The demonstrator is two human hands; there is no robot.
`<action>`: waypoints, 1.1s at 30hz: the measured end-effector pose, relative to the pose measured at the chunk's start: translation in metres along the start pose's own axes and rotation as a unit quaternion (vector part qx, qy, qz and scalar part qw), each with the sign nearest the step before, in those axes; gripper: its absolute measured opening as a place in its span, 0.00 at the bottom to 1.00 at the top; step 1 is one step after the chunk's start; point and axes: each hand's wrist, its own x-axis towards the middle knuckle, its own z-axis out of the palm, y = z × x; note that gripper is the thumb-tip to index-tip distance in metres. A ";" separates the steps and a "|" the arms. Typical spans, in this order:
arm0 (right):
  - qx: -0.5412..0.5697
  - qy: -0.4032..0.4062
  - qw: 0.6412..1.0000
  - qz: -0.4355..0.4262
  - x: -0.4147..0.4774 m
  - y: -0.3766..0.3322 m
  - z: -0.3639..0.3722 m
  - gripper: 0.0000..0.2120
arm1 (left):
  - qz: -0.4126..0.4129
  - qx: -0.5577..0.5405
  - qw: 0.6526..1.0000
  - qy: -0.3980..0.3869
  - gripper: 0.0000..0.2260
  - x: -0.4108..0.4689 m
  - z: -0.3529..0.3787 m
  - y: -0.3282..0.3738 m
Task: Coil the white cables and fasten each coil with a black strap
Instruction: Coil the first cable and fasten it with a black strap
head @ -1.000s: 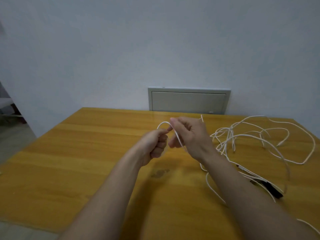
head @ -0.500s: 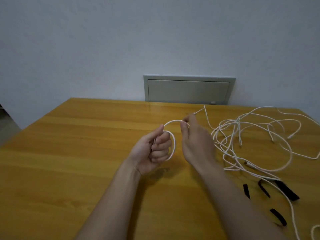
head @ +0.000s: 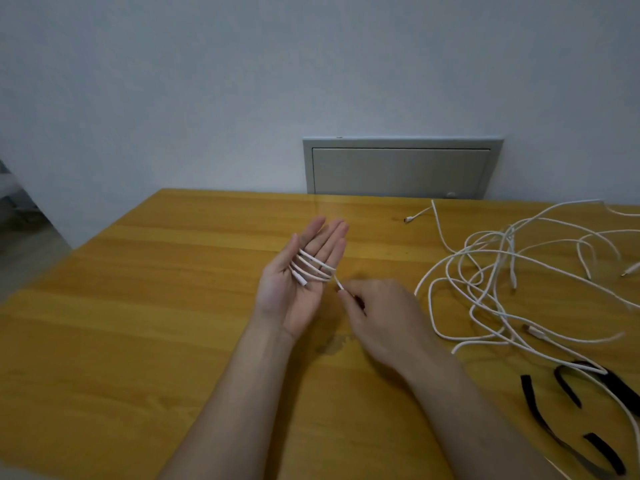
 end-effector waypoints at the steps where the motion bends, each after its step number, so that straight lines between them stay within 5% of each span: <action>1: 0.004 -0.016 1.000 -0.005 0.000 -0.001 -0.001 0.16 | 0.007 0.021 1.000 0.007 0.20 0.001 0.000 0.000; 9: -0.017 -0.066 0.994 -0.089 -0.002 0.000 -0.013 0.12 | 0.113 0.271 0.953 0.078 0.15 0.001 -0.004 -0.006; 14: 0.054 0.004 0.988 -0.144 -0.005 0.003 -0.019 0.07 | 0.157 0.560 0.811 0.057 0.12 -0.009 -0.008 -0.017; 19: 0.080 0.109 0.979 -0.151 -0.001 0.014 -0.022 0.06 | 0.166 0.681 0.713 -0.008 0.17 -0.014 -0.002 -0.020; 27: 0.146 0.163 0.960 -0.173 0.003 0.022 -0.025 0.08 | 0.024 0.606 0.789 -0.100 0.35 -0.022 0.005 -0.022; 33: 0.180 0.143 0.958 -0.174 0.003 0.026 -0.028 0.08 | -0.154 0.487 0.848 -0.141 0.28 -0.025 0.000 -0.013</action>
